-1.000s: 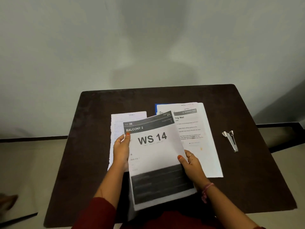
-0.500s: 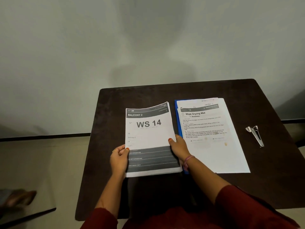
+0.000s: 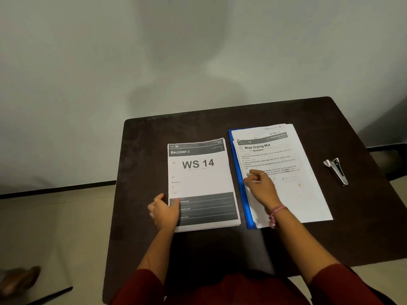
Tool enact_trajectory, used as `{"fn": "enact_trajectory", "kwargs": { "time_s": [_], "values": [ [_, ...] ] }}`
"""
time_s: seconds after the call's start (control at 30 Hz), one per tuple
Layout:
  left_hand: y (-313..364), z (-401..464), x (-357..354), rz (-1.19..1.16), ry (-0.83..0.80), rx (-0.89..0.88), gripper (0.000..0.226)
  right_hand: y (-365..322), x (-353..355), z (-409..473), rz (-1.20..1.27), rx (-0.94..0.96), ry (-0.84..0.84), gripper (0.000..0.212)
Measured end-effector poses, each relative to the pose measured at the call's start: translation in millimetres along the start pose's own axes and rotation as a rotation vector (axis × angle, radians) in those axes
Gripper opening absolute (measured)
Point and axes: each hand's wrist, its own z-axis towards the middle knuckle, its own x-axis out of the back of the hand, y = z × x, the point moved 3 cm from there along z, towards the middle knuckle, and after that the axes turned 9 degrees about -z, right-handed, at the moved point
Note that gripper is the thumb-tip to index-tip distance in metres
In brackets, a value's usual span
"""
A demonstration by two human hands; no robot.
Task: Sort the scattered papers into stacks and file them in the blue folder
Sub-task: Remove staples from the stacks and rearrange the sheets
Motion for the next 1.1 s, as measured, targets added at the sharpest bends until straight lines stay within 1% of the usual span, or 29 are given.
{"fn": "enact_trajectory", "kwargs": {
  "time_s": [0.07, 0.13, 0.2, 0.3, 0.4, 0.5, 0.63, 0.77, 0.97, 1.1],
  "values": [
    [8, -11, -6, 0.049, 0.033, -0.056, 0.056, 11, 22, 0, -0.005, 0.005, 0.06, 0.034],
    [16, -20, -18, 0.075, 0.017, -0.132, 0.055, 24, 42, 1, -0.002, -0.011, 0.101, 0.033],
    [24, -29, -32, 0.064, -0.035, -0.199, 0.053, 39, 59, 4, 0.017, -0.048, 0.128, 0.034],
    [41, -44, -53, -0.036, -0.131, -0.252, 0.051, 55, 81, 10, 0.052, -0.074, 0.161, 0.034],
    [58, -60, -75, -0.112, -0.218, -0.242, 0.05, 65, 98, 16, 0.066, -0.073, 0.179, 0.032],
    [69, -73, -99, -0.15, -0.258, -0.212, 0.049, 71, 114, 27, 0.053, -0.077, 0.17, 0.031],
    [80, -79, -133, -0.13, -0.344, -0.14, 0.048, 69, 133, 47, -0.004, -0.054, 0.143, 0.03],
    [91, -74, -157, -0.084, -0.361, -0.093, 0.049, 51, 150, 71, -0.154, 0.046, 0.12, 0.034],
    [95, -63, -178, 0.025, -0.333, -0.104, 0.059, 13, 159, 121, -0.446, 0.32, -0.004, 0.049],
    [93, -57, -187, 0.082, -0.289, -0.097, 0.051, -8, 155, 165, -0.666, 0.425, -0.103, 0.06]
  ]
}}
